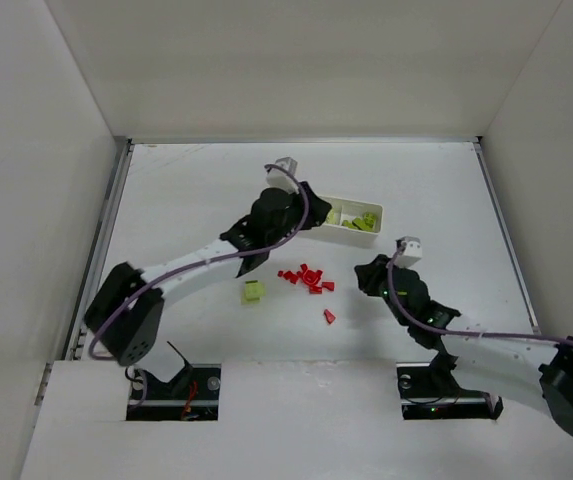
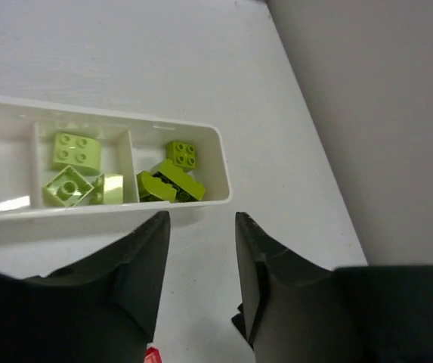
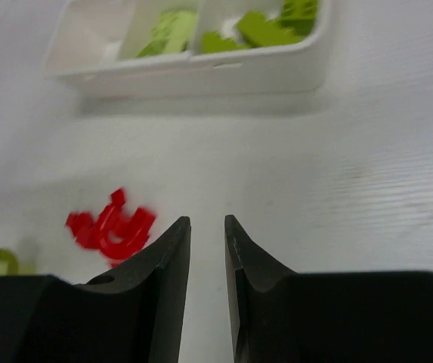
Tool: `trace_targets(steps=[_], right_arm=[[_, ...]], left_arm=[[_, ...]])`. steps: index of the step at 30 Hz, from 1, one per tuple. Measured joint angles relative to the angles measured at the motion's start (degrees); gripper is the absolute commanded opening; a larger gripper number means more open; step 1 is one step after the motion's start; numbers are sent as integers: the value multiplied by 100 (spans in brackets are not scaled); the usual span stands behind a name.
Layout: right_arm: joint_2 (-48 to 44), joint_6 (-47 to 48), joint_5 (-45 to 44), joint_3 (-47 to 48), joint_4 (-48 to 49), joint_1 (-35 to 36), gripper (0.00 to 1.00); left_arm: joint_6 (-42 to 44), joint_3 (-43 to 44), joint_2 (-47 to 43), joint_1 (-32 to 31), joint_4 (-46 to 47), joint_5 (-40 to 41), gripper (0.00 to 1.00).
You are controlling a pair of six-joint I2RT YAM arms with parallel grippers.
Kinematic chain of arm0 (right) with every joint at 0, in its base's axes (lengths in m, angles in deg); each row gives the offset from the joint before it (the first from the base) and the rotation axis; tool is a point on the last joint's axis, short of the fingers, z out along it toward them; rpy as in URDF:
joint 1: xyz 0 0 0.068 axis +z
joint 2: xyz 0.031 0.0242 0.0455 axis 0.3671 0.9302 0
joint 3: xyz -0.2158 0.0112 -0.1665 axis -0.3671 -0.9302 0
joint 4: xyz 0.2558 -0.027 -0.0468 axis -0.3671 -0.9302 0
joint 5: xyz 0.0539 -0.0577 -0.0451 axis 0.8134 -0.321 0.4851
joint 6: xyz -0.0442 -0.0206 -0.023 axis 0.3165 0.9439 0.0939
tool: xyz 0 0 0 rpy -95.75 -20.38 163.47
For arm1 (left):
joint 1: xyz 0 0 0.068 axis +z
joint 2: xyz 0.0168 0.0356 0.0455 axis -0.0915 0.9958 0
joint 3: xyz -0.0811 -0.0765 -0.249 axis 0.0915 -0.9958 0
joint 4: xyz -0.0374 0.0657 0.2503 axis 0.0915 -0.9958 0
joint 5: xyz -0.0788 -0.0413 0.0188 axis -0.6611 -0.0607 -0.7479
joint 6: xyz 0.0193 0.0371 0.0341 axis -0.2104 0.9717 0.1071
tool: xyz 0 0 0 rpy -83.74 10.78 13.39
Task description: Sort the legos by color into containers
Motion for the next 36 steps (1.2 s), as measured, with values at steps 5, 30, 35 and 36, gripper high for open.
trace_targets(steps=[5,30,35,36], right_arm=[[1016,538,376,938,81,1123,50],[4824,3694,3952,5134,-2074,1687,85],[5034,4127,3971,5466,-2511,1687,83],[5095,4188,3976,5554,-2564,1690,82]], left_arm=[[-179,-1550,-1794,341,68,59,29],[-1373,-4273,-4253,3241,-1753,-876,31],[-1408,-4275,-4306,3399,-1681,-1078,32],[-1416,-4275,-4306,3427,-1659,-1106,32]])
